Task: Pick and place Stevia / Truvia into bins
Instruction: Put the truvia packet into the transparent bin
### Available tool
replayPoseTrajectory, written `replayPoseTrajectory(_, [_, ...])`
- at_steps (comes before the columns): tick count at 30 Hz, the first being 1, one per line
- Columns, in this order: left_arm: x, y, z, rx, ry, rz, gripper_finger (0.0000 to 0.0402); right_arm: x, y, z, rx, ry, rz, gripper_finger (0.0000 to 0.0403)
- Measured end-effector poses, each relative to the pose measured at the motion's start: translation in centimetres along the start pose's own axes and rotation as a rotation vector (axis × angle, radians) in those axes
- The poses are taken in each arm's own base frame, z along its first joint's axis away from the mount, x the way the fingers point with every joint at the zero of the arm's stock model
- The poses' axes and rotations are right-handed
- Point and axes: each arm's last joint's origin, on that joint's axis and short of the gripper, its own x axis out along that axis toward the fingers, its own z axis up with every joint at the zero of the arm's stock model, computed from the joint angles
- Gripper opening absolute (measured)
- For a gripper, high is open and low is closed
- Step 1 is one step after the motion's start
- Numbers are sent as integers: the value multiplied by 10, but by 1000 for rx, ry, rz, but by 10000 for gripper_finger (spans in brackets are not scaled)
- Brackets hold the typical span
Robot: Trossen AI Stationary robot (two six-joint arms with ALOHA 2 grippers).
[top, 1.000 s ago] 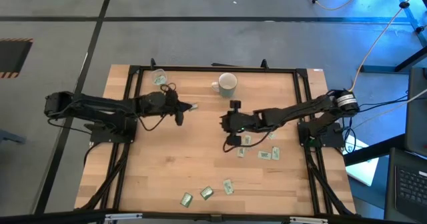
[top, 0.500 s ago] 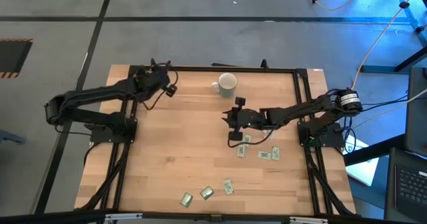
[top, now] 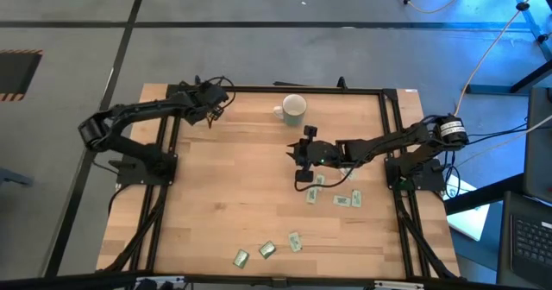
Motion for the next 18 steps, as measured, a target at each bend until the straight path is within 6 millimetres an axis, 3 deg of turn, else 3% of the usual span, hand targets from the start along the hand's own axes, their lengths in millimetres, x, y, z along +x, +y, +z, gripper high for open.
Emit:
replayPoseTrajectory(9, [29,-18,-5,78,106,43,4,0,0,0,0,1,0,113])
replayPoseTrajectory(18, [45,-29,0,133,85,20,7,0,0,0,-1,2,0,113])
